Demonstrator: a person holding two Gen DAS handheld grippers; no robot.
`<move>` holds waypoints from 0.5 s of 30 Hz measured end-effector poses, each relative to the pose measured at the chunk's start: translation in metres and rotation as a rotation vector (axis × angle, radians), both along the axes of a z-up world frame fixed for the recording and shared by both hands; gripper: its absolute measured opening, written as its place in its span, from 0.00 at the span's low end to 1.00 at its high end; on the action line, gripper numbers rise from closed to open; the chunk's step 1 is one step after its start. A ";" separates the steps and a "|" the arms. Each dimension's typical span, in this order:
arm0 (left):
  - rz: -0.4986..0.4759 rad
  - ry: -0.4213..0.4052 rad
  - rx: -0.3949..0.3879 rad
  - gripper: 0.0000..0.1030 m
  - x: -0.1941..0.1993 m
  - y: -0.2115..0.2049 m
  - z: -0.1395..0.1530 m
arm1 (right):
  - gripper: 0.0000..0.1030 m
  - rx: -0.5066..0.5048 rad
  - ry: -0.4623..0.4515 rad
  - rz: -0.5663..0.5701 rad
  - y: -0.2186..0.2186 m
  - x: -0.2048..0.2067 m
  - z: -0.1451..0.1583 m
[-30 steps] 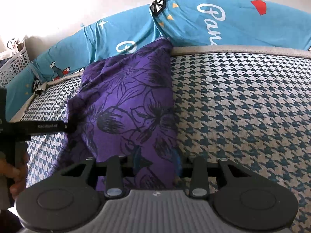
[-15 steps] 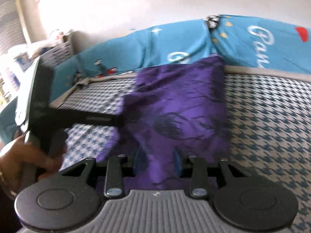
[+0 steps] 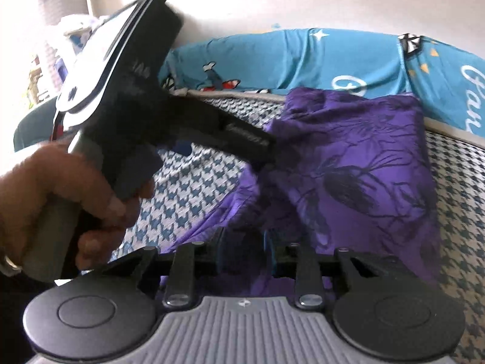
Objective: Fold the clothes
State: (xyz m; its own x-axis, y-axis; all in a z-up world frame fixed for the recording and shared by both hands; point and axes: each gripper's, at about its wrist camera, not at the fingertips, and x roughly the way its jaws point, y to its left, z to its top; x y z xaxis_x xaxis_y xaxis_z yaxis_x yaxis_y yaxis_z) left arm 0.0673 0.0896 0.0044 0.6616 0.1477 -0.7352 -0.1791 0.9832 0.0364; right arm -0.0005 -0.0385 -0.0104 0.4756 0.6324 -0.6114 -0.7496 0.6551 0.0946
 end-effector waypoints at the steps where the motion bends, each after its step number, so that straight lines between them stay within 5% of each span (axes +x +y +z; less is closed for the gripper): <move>1: 0.002 0.000 0.008 0.96 0.000 -0.001 0.000 | 0.26 -0.011 0.000 0.016 0.003 -0.003 -0.003; 15: 0.038 0.029 0.025 1.00 0.004 0.005 -0.004 | 0.23 -0.041 0.013 0.160 0.010 -0.025 -0.019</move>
